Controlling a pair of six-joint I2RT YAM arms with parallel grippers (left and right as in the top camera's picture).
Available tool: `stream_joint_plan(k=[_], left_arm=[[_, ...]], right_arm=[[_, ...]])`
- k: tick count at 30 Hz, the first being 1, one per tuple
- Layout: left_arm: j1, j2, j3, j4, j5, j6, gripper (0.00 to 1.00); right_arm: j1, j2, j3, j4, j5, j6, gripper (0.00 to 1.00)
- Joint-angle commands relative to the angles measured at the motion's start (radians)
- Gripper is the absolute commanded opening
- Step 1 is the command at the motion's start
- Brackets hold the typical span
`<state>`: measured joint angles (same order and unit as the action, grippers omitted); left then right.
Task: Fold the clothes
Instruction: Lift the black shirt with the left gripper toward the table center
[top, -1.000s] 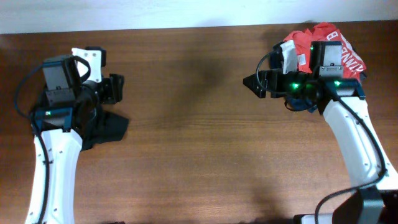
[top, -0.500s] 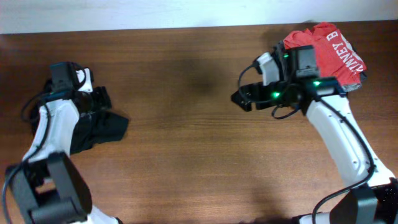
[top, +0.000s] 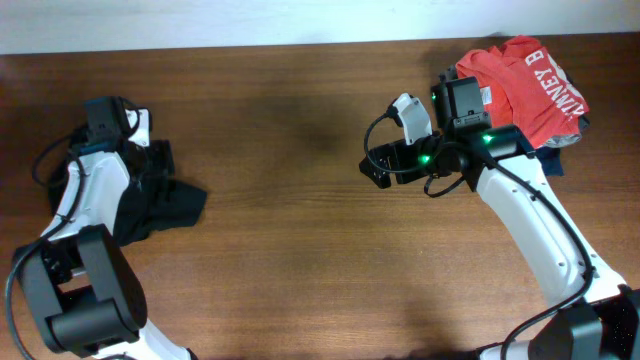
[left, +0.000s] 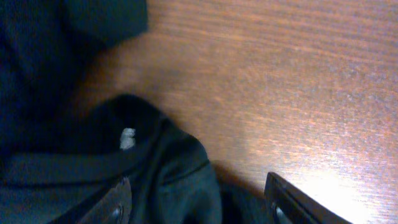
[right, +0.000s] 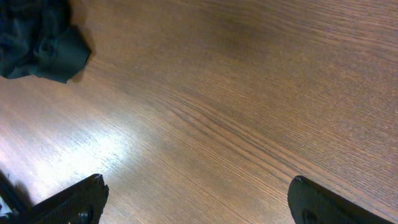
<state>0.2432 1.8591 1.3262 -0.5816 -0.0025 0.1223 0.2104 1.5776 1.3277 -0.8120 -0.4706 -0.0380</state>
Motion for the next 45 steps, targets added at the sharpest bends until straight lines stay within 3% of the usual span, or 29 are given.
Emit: stream_joint_plan(k=[1,4,7,13,19,20,23,25,27,33,40,45], left_arm=[[-0.011,0.003,0.066,-0.051,-0.106,0.037,0.69],[-0.035,0.003,0.074,-0.138,-0.217,0.036,0.68],[-0.048,0.013,0.074,-0.185,-0.227,0.032,0.67],[-0.053,0.077,0.069,-0.203,-0.232,0.001,0.63],[-0.053,0.13,0.069,-0.205,-0.344,-0.089,0.61],[-0.053,0.13,0.069,-0.203,-0.346,-0.089,0.58],[-0.053,0.129,0.072,-0.19,-0.346,-0.089,0.13],[-0.054,0.129,0.087,-0.187,-0.346,-0.089,0.03],[-0.061,0.128,0.132,-0.2,-0.345,-0.089,0.01],[-0.105,0.126,0.455,-0.339,-0.311,-0.111,0.01],[-0.16,0.127,0.895,-0.411,-0.167,-0.111,0.01],[-0.222,0.126,1.185,-0.476,-0.15,-0.111,0.01]], right_arm=[[0.005,0.0,0.024,0.0,0.016,-0.01,0.97],[0.006,0.0,0.024,-0.001,0.016,-0.01,0.97],[0.005,0.0,0.024,0.001,0.016,-0.01,0.97],[0.006,0.0,0.024,-0.009,0.015,-0.01,0.97],[0.005,0.0,0.021,-0.03,0.016,-0.01,0.97],[0.005,0.0,0.02,-0.03,0.016,-0.01,0.97],[0.005,0.0,0.019,-0.029,0.016,-0.01,0.96],[0.005,0.0,0.019,-0.029,0.016,-0.01,0.96],[0.006,0.0,0.019,-0.026,0.016,-0.01,0.93],[0.006,0.0,0.019,-0.026,0.015,-0.01,0.84],[0.006,0.0,0.019,-0.022,0.003,-0.009,0.82],[0.005,0.0,0.019,0.086,-0.134,-0.005,0.79]])
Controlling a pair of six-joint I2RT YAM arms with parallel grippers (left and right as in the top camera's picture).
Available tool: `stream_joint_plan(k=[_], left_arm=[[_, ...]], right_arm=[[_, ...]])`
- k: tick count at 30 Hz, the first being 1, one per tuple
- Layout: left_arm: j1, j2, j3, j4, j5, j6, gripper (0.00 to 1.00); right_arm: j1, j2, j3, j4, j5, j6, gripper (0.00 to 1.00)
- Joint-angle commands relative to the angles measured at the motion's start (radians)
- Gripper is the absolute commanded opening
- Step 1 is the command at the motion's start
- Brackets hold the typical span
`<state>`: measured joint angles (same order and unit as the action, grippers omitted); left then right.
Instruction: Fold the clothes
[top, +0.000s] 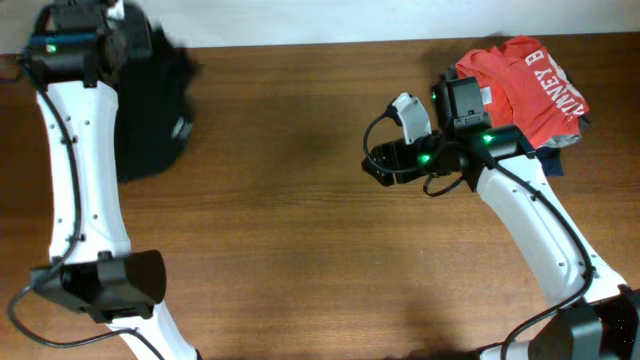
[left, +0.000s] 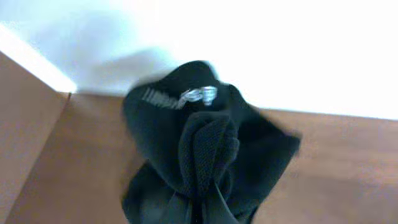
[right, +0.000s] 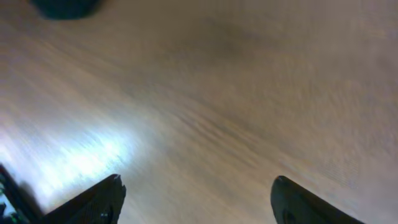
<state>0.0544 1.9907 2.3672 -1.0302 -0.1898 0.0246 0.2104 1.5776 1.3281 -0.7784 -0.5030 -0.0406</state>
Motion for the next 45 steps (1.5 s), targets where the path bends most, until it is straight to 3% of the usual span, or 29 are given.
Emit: stream_joint_plan(k=[1,6,14,24,30,38,45], left_arm=[[-0.042,-0.005,0.179,-0.037,0.038,-0.013,0.01],[-0.114,-0.005,0.343,-0.061,0.045,-0.013,0.01],[-0.197,-0.005,0.436,-0.014,0.045,-0.013,0.01],[-0.29,-0.005,0.441,0.272,0.05,-0.013,0.01],[-0.305,-0.005,0.441,0.393,0.156,-0.014,0.01],[-0.317,-0.038,0.444,0.362,0.233,-0.014,0.01],[-0.338,-0.112,0.444,0.296,0.24,-0.014,0.01]], right_arm=[[0.006,0.0,0.019,0.08,-0.122,0.005,0.79],[0.006,0.0,0.019,0.208,-0.142,0.061,0.79],[0.017,0.0,0.019,0.286,-0.2,0.083,0.8],[0.111,-0.001,0.03,0.29,-0.201,0.079,0.79],[0.15,-0.017,0.034,0.306,-0.201,0.079,0.8],[0.15,-0.021,0.035,0.447,-0.201,0.079,0.9],[0.15,-0.013,0.035,0.499,-0.2,-0.015,0.94]])
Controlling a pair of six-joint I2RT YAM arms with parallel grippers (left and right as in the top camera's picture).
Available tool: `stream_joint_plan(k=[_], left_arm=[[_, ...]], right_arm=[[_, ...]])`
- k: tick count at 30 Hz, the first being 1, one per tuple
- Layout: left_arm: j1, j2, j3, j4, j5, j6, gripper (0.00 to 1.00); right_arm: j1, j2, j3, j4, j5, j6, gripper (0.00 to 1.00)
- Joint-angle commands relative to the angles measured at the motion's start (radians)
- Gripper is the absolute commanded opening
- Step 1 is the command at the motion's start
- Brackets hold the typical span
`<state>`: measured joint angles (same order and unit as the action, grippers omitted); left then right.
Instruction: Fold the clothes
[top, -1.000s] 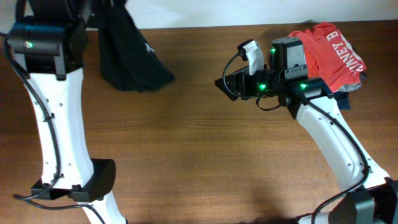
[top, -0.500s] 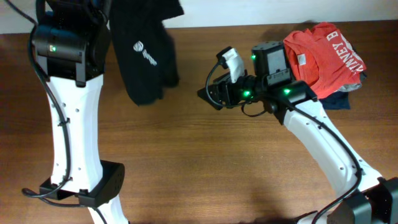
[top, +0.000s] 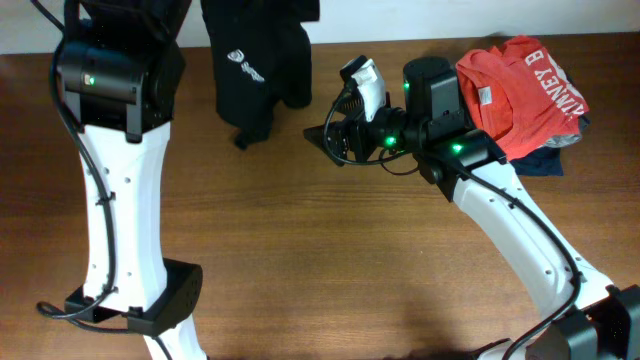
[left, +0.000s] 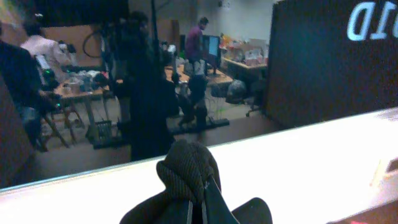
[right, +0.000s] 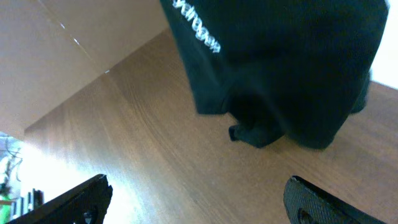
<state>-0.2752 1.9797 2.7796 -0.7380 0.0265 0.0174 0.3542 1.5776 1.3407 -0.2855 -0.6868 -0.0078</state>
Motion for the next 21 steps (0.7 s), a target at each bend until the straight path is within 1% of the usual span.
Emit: stream_joint_plan(k=[1,4,8,15,19,21], left_arm=[[-0.013,-0.111,0.031,-0.005,0.023,-0.006,0.01],[-0.027,-0.14,0.031,-0.038,0.023,-0.006,0.01],[-0.031,-0.175,0.031,-0.123,0.039,-0.006,0.01],[-0.031,-0.199,0.031,-0.235,0.038,-0.006,0.01],[-0.031,-0.196,0.031,-0.253,0.038,-0.006,0.01],[-0.03,-0.195,0.03,-0.267,0.037,-0.005,0.01]], right_arm=[[0.006,-0.009,0.022,0.006,-0.016,-0.049,0.94],[0.006,0.013,0.022,0.006,-0.013,-0.092,0.94],[0.006,0.042,0.022,0.019,-0.009,-0.155,0.93],[0.03,0.05,0.022,0.052,-0.04,-0.157,0.91],[0.079,0.05,0.022,0.051,-0.083,-0.156,0.83],[0.12,0.05,0.022,0.056,-0.133,-0.157,0.75]])
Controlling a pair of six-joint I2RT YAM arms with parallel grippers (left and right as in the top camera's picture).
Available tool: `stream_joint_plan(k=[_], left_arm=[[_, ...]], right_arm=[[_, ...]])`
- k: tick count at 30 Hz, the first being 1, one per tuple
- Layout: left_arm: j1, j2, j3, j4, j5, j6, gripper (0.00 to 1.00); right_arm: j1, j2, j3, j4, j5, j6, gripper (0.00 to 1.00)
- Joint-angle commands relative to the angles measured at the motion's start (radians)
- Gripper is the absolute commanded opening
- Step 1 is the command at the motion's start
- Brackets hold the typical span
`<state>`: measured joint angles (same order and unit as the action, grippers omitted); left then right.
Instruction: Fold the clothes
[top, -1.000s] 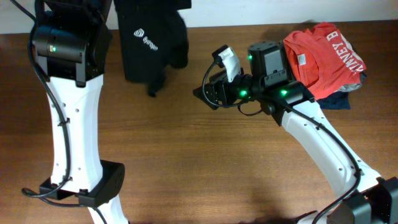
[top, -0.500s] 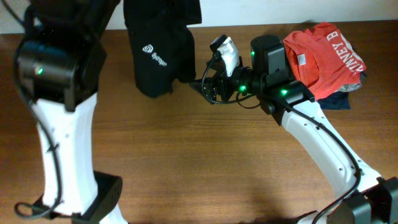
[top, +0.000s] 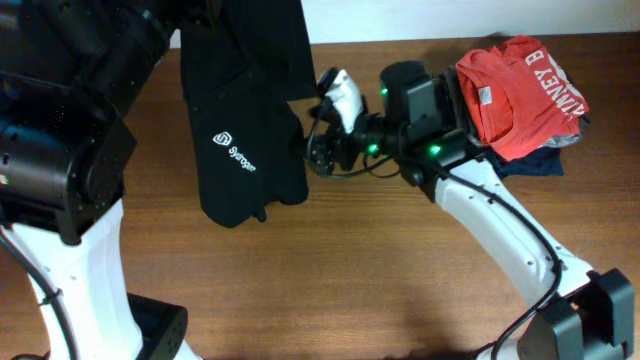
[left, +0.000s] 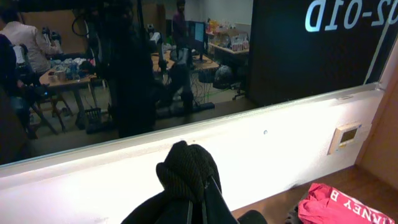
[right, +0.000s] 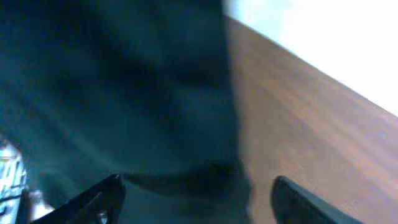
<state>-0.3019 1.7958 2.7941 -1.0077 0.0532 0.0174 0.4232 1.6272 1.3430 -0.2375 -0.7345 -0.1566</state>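
A black garment (top: 240, 130) with a small white logo hangs in the air over the left-middle of the table. My left gripper (left: 199, 200) holds it, shut on a bunched fold at its top; in the overhead view that gripper is hidden behind the cloth and the raised arm. My right gripper (top: 318, 152) is open at the garment's right edge. In the right wrist view, the black cloth (right: 112, 93) fills the left side and reaches down between the spread fingers (right: 93, 199). The right gripper (right: 199, 208) is not closed on it.
A crumpled red shirt (top: 520, 80) with white letters lies at the table's back right on a dark blue garment (top: 530, 162); the red shirt (left: 336, 205) also shows in the left wrist view. The brown wooden table (top: 350, 280) ends at a white wall behind.
The hanging garment now shows larger and farther left and forward over the table. My right gripper has moved left to its right edge, with cloth now between the open fingers.
The black garment lay crumpled at the table's left with my left gripper open on it. Then the left gripper was shut on it, lifted at the back left. It then hung high at the back middle, the right gripper nearing, and now beside it.
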Motion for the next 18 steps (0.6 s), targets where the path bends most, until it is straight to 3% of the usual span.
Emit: stream_joint_plan(k=[1,2,3,4,6,14,18], left_arm=[[-0.003,-0.011,0.015,-0.001,0.01,-0.002,0.01],[-0.003,-0.011,0.015,-0.002,0.01,-0.002,0.01],[-0.003,-0.011,0.015,-0.003,0.009,-0.002,0.01],[-0.003,-0.011,0.015,-0.004,-0.002,-0.002,0.01],[-0.003,-0.011,0.015,-0.011,-0.043,-0.002,0.01],[0.03,-0.01,0.015,-0.098,-0.211,-0.002,0.01],[0.106,-0.01,0.014,-0.131,-0.219,-0.002,0.01]], right_arm=[[0.077,0.001,0.02,0.01,-0.088,-0.008,0.65],[0.092,0.001,0.02,0.011,-0.084,-0.008,0.56],[0.111,0.001,0.02,0.014,-0.081,-0.008,0.3],[0.114,0.001,0.02,0.014,-0.081,-0.008,0.17],[0.109,-0.003,0.02,0.014,-0.063,0.02,0.05],[-0.021,-0.086,0.063,-0.045,-0.033,0.06,0.04],[-0.087,-0.146,0.177,-0.224,0.09,0.059,0.04]])
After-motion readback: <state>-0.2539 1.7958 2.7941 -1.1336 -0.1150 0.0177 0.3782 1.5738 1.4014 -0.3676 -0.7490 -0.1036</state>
